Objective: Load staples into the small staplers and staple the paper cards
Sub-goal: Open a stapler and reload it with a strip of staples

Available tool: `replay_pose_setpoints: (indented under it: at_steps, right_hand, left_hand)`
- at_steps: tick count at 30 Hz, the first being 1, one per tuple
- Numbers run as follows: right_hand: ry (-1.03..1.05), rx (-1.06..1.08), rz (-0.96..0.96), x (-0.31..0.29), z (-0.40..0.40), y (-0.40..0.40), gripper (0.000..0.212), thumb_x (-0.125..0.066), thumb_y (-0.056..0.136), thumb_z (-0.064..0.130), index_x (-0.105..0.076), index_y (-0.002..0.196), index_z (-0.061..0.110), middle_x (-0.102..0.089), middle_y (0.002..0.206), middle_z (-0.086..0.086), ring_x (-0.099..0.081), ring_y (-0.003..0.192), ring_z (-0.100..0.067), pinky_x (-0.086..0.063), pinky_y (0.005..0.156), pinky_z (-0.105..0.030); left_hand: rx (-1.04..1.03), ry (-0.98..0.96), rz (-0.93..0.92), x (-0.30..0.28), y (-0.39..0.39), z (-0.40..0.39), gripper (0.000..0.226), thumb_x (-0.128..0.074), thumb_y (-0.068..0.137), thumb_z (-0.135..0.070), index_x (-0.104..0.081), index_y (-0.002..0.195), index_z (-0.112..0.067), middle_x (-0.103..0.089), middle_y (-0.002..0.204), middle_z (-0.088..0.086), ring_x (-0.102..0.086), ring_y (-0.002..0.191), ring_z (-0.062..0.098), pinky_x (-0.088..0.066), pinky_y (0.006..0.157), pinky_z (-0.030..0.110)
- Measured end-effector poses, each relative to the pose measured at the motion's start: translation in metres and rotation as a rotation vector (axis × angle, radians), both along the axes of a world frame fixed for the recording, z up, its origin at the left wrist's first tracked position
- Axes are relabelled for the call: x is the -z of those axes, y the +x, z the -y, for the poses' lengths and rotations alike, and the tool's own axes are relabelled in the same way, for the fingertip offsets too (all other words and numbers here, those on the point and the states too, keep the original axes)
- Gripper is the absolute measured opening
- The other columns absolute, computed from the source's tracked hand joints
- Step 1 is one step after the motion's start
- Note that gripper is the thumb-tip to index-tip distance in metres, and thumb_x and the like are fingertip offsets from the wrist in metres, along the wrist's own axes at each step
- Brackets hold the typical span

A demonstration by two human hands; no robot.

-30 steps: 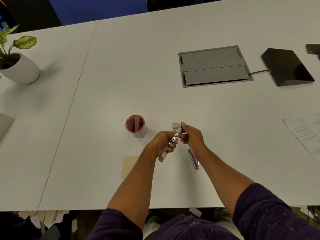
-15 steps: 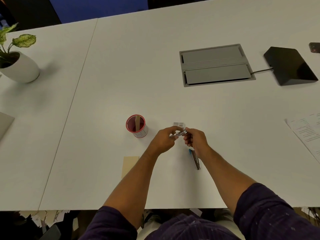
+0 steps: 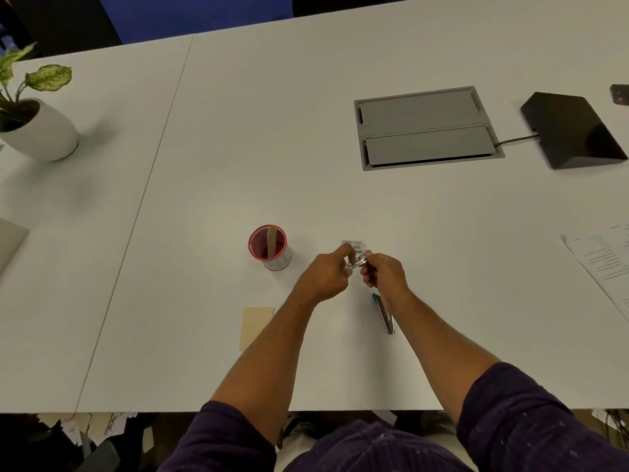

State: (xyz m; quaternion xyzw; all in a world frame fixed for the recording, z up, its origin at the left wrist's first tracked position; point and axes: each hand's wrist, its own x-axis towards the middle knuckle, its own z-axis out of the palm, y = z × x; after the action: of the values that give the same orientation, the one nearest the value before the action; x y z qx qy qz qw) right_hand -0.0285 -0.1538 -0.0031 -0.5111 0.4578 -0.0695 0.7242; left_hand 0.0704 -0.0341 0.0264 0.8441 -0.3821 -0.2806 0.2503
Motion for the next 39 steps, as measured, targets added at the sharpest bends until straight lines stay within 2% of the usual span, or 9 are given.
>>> replay_pose_setpoints:
  at_steps: [5, 9, 15, 19, 23, 27, 30, 33, 39]
  right_hand:
    - [-0.023, -0.022, -0.005, -0.002, 0.001, 0.002, 0.029, -0.052, 0.106, 0.022, -0.070, 0.093, 0.005, -0.064, 0.074, -0.011, -0.054, 0.060, -0.020, -0.044, 0.057, -0.030]
    - [-0.062, -0.013, -0.027, 0.000, 0.004, 0.004, 0.029, -0.052, 0.106, 0.026, -0.071, 0.093, 0.008, -0.065, 0.071, -0.008, -0.054, 0.058, -0.018, -0.044, 0.055, -0.028]
    - [-0.326, -0.058, -0.088, -0.007, 0.021, 0.007, 0.035, -0.053, 0.104, 0.032, -0.068, 0.080, 0.010, -0.067, 0.068, -0.002, -0.057, 0.055, -0.012, -0.045, 0.057, -0.026]
    - [-0.594, -0.184, -0.071, -0.023, 0.025, 0.016, 0.041, -0.053, 0.104, 0.034, -0.062, 0.079, 0.003, -0.067, 0.074, -0.011, -0.058, 0.063, -0.017, -0.047, 0.063, -0.033]
    - [-0.884, -0.272, -0.005, -0.036, 0.024, 0.024, 0.039, -0.053, 0.105, 0.031, -0.052, 0.069, 0.016, -0.052, 0.063, 0.005, -0.047, 0.058, -0.009, -0.034, 0.053, -0.017]
    - [-1.044, -0.338, 0.026, -0.033, 0.021, 0.024, 0.035, -0.051, 0.106, 0.029, -0.055, 0.076, 0.011, -0.052, 0.070, 0.002, -0.047, 0.063, -0.013, -0.033, 0.057, -0.018]
    - [-0.929, -0.314, 0.078, -0.029, 0.022, 0.020, 0.031, -0.054, 0.105, 0.030, -0.062, 0.081, 0.012, -0.056, 0.068, 0.006, -0.050, 0.062, -0.008, -0.037, 0.058, -0.015]
    - [-0.648, -0.281, 0.125, -0.023, 0.028, 0.013, 0.024, -0.056, 0.103, 0.031, -0.071, 0.090, 0.018, -0.066, 0.068, 0.005, -0.059, 0.059, -0.003, -0.048, 0.059, -0.015]
    - [-0.117, -0.252, 0.192, -0.008, 0.040, 0.003, 0.021, -0.062, 0.101, 0.025, -0.074, 0.100, 0.007, -0.076, 0.083, -0.011, -0.070, 0.071, -0.021, -0.059, 0.066, -0.030]
  left_hand:
    - [-0.064, -0.100, -0.016, 0.003, -0.001, 0.000, 0.013, -0.053, 0.101, -0.036, -0.042, 0.097, -0.032, -0.066, 0.128, 0.010, -0.061, 0.070, 0.019, -0.045, 0.049, 0.009]
    - [-0.200, -0.176, -0.071, 0.005, -0.006, 0.001, 0.018, -0.044, 0.104, -0.045, -0.038, 0.101, -0.029, -0.072, 0.116, 0.009, -0.065, 0.059, 0.008, -0.045, 0.046, 0.010]
    - [-0.338, -0.161, -0.308, 0.008, -0.001, -0.010, 0.016, -0.047, 0.100, -0.040, -0.049, 0.107, -0.026, -0.076, 0.086, -0.001, -0.065, 0.061, 0.009, -0.048, 0.050, 0.016]
    - [-0.343, -0.109, -0.448, 0.003, 0.003, -0.006, 0.021, -0.047, 0.101, -0.023, -0.062, 0.112, -0.014, -0.076, 0.097, 0.003, -0.061, 0.067, 0.017, -0.044, 0.050, 0.023]
    - [-0.374, -0.103, -0.579, -0.002, 0.003, 0.002, 0.028, -0.043, 0.103, -0.014, -0.063, 0.120, -0.007, -0.075, 0.107, 0.010, -0.058, 0.070, 0.021, -0.044, 0.055, 0.026]
    - [-0.395, -0.112, -0.630, -0.001, 0.004, 0.003, 0.029, -0.042, 0.103, -0.008, -0.061, 0.124, -0.004, -0.073, 0.108, 0.013, -0.060, 0.070, 0.019, -0.049, 0.060, 0.027]
    - [-0.439, -0.130, -0.676, 0.002, 0.008, -0.001, 0.030, -0.044, 0.101, -0.005, -0.060, 0.127, -0.008, -0.072, 0.108, 0.014, -0.063, 0.076, 0.022, -0.052, 0.069, 0.033]
    - [-0.488, -0.162, -0.709, 0.007, 0.012, -0.007, 0.031, -0.053, 0.096, -0.002, -0.063, 0.124, -0.011, -0.072, 0.109, 0.015, -0.067, 0.082, 0.024, -0.055, 0.075, 0.036]
    - [-0.555, -0.239, -0.668, 0.013, 0.010, -0.015, 0.035, -0.072, 0.086, 0.002, -0.068, 0.120, -0.008, -0.069, 0.095, 0.017, -0.066, 0.081, 0.027, -0.058, 0.075, 0.036]
